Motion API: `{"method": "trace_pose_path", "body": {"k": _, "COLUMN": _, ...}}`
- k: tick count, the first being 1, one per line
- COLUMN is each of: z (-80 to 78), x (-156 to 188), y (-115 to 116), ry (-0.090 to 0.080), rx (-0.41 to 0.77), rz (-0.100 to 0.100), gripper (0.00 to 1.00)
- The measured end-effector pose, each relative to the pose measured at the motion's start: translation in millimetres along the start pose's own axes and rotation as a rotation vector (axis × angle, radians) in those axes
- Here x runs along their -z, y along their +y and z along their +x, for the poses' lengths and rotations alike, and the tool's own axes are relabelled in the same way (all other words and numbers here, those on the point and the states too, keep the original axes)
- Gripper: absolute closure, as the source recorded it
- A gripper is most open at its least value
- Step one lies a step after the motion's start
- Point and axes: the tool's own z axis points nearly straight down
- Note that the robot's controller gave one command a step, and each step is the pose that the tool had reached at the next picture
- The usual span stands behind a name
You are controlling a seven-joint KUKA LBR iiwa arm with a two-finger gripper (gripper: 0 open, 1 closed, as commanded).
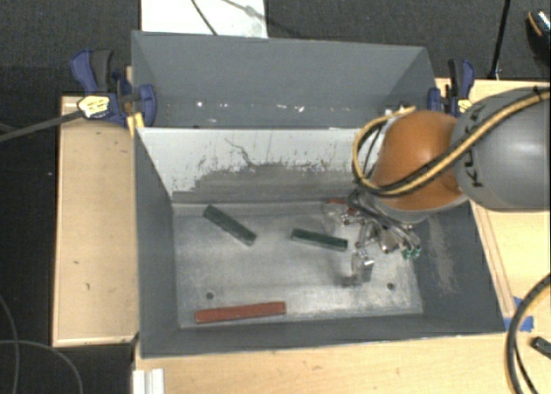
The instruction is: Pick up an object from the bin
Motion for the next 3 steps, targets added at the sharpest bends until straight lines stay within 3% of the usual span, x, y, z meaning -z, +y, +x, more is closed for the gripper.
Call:
{"method": "trace_pose_path", "body": {"k": 1, "z": 2.7, "x": 0, "y": -53, "ry": -0.008, "rx": 0.071, "rz": 0.002, "gripper": 0.00}}
{"method": "trace_pose_path", "body": {"k": 2, "z": -22.9, "x": 1, "y": -10, "ry": -0.011, "rx": 0.086, "rz": -0.002, "gripper": 0.00}}
{"method": "trace_pose_path", "body": {"k": 3, "z": -21.7, "x": 1, "y": -12, "ry": -0.010, "rx": 0.078, "rz": -0.001, "gripper": 1.00}}
